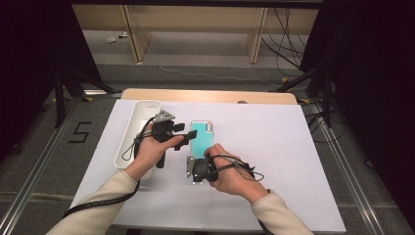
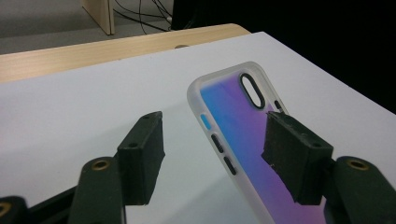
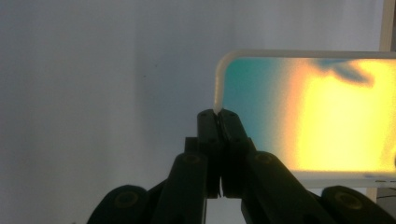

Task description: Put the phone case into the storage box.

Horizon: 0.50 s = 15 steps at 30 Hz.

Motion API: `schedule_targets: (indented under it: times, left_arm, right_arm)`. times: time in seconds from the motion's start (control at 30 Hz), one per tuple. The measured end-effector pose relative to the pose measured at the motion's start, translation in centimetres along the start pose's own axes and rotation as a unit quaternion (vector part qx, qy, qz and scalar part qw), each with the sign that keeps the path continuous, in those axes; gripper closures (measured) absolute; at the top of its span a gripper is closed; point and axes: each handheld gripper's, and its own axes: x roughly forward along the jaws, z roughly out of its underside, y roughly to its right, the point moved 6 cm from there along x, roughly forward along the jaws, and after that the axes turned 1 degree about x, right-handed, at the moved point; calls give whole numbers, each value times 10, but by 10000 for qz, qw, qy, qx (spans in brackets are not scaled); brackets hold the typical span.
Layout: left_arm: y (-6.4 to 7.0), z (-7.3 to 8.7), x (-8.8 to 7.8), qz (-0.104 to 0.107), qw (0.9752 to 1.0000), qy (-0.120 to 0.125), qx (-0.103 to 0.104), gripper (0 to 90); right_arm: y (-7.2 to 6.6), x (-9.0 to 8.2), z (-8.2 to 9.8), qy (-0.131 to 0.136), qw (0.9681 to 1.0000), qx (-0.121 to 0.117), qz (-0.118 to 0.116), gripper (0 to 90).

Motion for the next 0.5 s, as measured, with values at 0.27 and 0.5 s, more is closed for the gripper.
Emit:
schedule_targets:
  times: [0.27, 0.5]
  left_arm:
    - [0, 0, 2, 71, 9999, -7, -126, 423]
    - [0, 0, 4, 82, 9998, -41, -178, 472]
  right_arm:
    - [-3, 0, 0, -100, 9999, 110, -15, 895]
    - [-5, -1, -1, -175, 9997, 164, 3, 895]
